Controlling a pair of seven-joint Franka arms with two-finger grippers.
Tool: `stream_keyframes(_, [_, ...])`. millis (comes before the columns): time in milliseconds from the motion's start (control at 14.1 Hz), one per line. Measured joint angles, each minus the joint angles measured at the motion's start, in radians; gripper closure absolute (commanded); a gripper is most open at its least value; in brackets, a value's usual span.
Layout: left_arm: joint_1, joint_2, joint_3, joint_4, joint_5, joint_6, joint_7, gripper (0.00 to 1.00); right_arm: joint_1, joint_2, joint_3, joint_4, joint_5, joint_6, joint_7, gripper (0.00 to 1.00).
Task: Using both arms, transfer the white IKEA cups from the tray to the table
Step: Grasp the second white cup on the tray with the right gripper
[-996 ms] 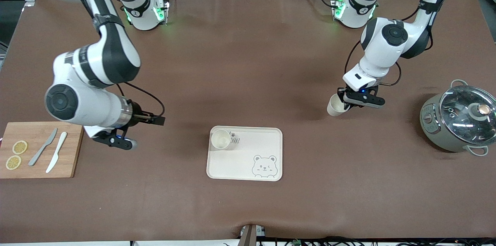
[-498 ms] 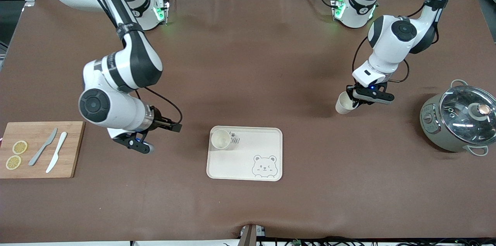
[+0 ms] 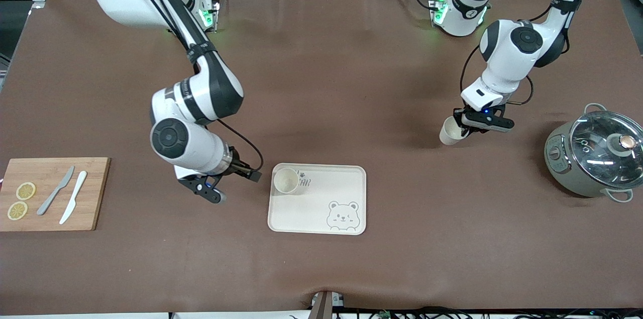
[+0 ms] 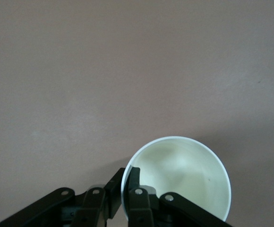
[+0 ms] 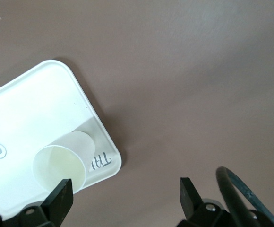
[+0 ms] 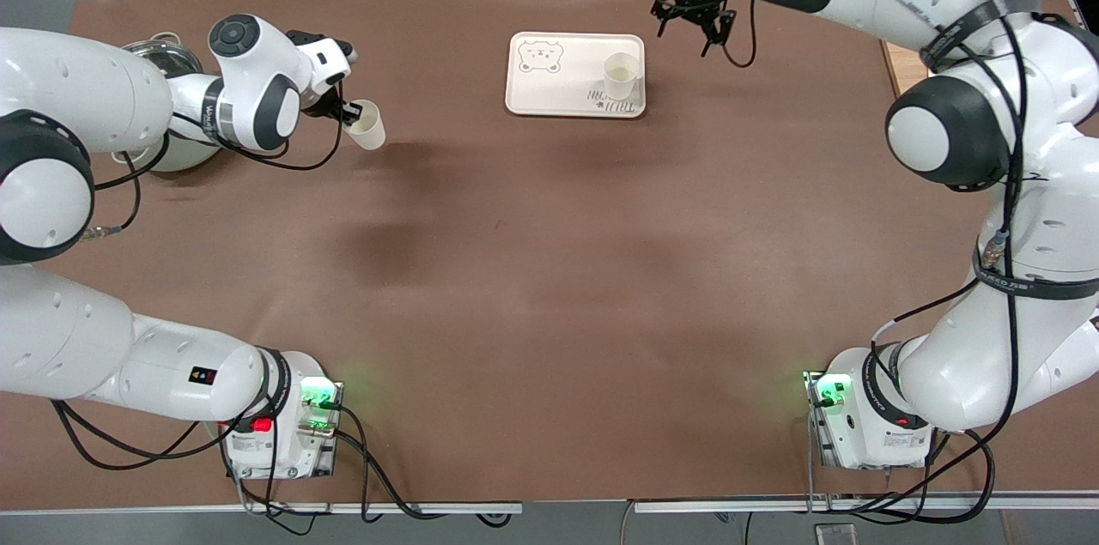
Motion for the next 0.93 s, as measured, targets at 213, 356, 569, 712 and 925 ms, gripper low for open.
stream_keyframes(213, [0.007, 0.003, 0.000, -0.011, 0.000, 0.000, 0.010, 1.00, 0.034, 0.033, 0.000, 0.000, 0.000, 0.057, 0.075, 0.00])
stream_keyframes(356, [0.010, 0.009, 0.000, -0.017, 0.000, 0.000, 0.012, 1.00, 0.046, 0.038, 0.000, 0.001, 0.000, 0.063, 0.099, 0.00])
stream_keyframes(569, [0.011, 0.031, 0.000, -0.021, 0.000, 0.022, 0.012, 1.00, 0.067, 0.055, 0.000, 0.001, 0.000, 0.090, 0.141, 0.00])
stream_keyframes(712, [0.011, 0.062, 0.000, -0.024, 0.000, 0.070, 0.012, 1.00, 0.087, 0.076, 0.000, 0.001, 0.000, 0.123, 0.174, 0.00])
stream_keyframes(925, [0.012, 0.130, 0.000, -0.026, 0.000, 0.156, 0.012, 1.00, 0.105, 0.106, -0.001, 0.001, 0.000, 0.167, 0.208, 0.01])
